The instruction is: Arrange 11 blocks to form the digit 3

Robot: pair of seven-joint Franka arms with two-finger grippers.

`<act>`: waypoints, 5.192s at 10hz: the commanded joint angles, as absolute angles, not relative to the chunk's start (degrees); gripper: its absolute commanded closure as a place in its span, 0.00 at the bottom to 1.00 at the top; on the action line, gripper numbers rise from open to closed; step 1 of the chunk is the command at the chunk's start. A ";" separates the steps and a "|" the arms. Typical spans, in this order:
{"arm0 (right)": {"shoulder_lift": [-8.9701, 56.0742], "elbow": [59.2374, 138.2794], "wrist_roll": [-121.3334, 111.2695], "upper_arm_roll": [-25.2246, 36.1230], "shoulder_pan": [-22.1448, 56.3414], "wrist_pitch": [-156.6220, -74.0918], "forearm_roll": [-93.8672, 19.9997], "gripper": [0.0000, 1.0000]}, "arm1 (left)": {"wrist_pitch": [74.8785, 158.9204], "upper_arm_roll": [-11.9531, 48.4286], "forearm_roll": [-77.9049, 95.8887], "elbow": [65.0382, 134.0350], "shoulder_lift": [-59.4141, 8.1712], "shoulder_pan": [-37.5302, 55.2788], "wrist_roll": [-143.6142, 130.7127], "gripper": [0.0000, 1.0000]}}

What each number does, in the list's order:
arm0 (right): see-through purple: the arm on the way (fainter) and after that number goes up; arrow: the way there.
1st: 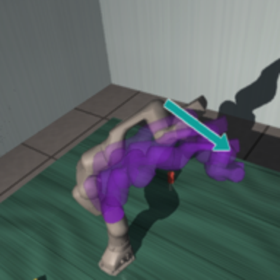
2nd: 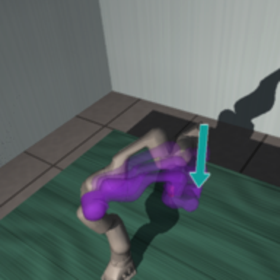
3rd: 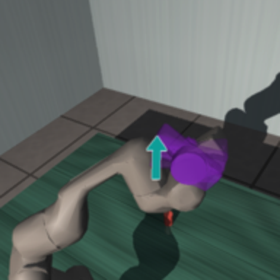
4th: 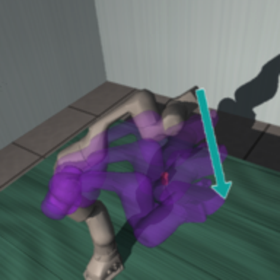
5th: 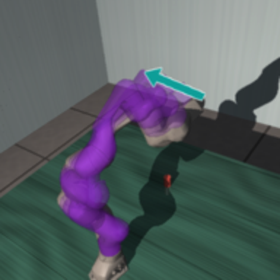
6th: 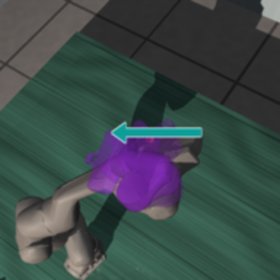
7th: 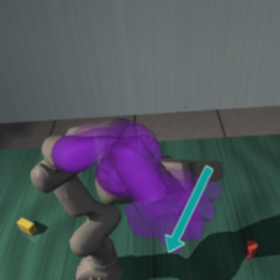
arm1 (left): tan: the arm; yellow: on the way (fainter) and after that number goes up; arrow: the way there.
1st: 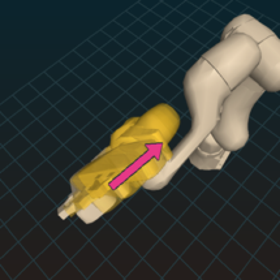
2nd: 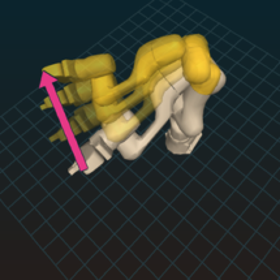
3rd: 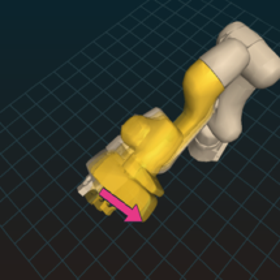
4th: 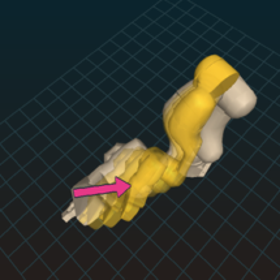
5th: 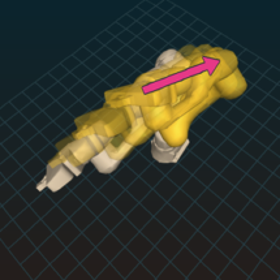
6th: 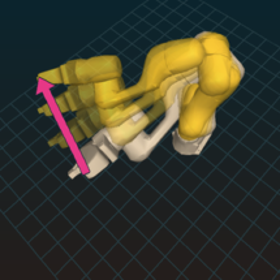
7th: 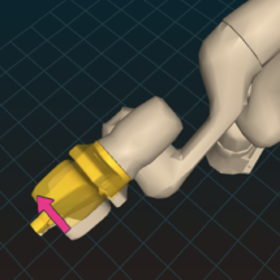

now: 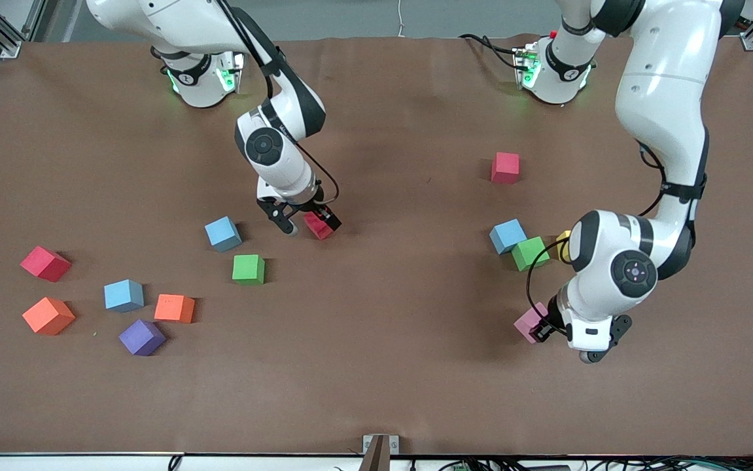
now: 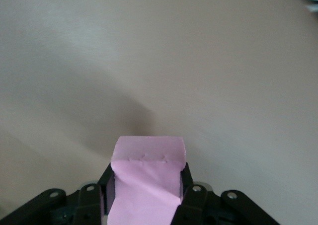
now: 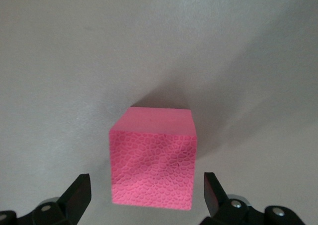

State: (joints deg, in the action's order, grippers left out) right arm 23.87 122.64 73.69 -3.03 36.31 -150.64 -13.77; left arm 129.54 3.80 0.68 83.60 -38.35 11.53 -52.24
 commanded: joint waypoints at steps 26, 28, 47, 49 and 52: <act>13.72 120.15 44.21 -1.32 23.82 -130.52 -6.24 0.97 | 150.11 5.36 -16.77 118.21 -28.91 60.29 -78.93 0.78; 12.58 120.15 47.61 -1.32 23.82 -128.07 -6.33 0.97 | 150.99 5.45 -17.05 118.04 -29.71 60.29 -79.01 0.62; 7.13 133.92 128.09 -2.37 43.66 -147.44 -14.94 1.00 | 145.95 5.45 -16.17 149.20 2.00 32.17 -51.34 0.00; 7.56 135.69 131.38 -2.37 46.92 -148.01 -14.94 1.00 | 147.30 5.45 -16.26 152.22 3.43 30.15 -50.19 0.00; 7.56 137.02 134.20 -2.37 48.34 -148.27 -14.94 1.00 | 149.06 5.45 -16.26 154.24 3.25 26.46 -47.38 0.00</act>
